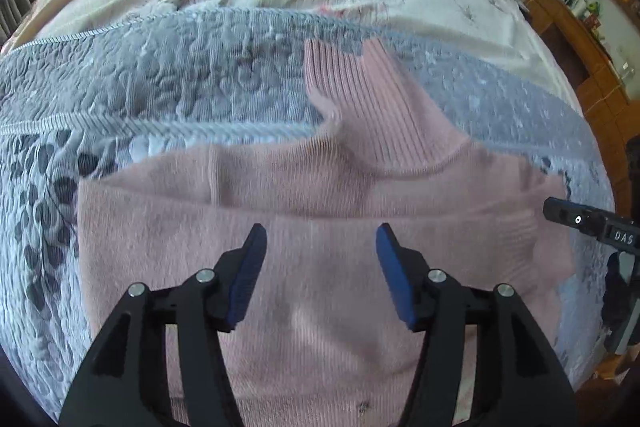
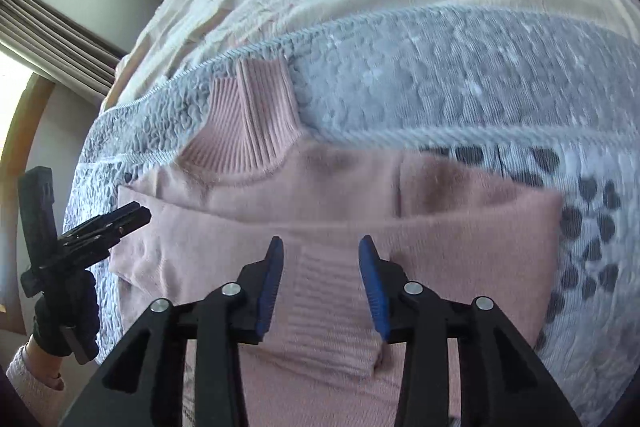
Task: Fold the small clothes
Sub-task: 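Grasp the turtleneck collar with the left gripper while the right gripper grasps it too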
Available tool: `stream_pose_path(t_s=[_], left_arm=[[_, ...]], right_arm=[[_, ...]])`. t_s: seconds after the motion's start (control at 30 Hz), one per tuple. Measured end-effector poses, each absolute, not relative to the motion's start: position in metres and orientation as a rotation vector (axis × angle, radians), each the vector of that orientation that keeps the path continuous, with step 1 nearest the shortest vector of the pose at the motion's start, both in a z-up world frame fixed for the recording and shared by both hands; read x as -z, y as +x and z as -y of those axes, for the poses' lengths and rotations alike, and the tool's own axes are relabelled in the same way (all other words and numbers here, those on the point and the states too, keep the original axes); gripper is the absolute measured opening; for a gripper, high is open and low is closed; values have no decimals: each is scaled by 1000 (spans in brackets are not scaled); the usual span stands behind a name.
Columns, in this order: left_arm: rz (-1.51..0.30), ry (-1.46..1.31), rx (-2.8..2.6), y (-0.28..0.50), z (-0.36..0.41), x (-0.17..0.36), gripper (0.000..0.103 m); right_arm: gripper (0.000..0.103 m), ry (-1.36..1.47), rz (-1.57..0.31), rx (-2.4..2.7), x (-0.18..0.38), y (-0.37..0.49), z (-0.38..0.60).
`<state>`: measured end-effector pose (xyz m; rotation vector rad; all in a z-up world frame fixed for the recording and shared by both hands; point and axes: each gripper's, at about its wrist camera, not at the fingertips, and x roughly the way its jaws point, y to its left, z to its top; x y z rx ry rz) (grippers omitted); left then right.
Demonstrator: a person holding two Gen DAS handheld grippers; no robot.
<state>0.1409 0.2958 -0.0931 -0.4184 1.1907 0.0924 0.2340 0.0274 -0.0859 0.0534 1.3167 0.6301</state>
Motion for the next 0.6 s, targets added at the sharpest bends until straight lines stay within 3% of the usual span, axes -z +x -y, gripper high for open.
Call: stream_pose_path(t_s=[0.1, 0.43, 0.6], left_arm=[[-1196, -500, -83, 179, -316, 93, 63], [-1329, -565, -62, 268, -346, 159, 64], [-1294, -581, -24, 284, -351, 166, 65]], right_arm=[[48, 50, -1314, -680, 82, 270, -63], [50, -52, -1420, -726, 133, 355, -160], [50, 2, -1476, -687, 160, 378, -169]])
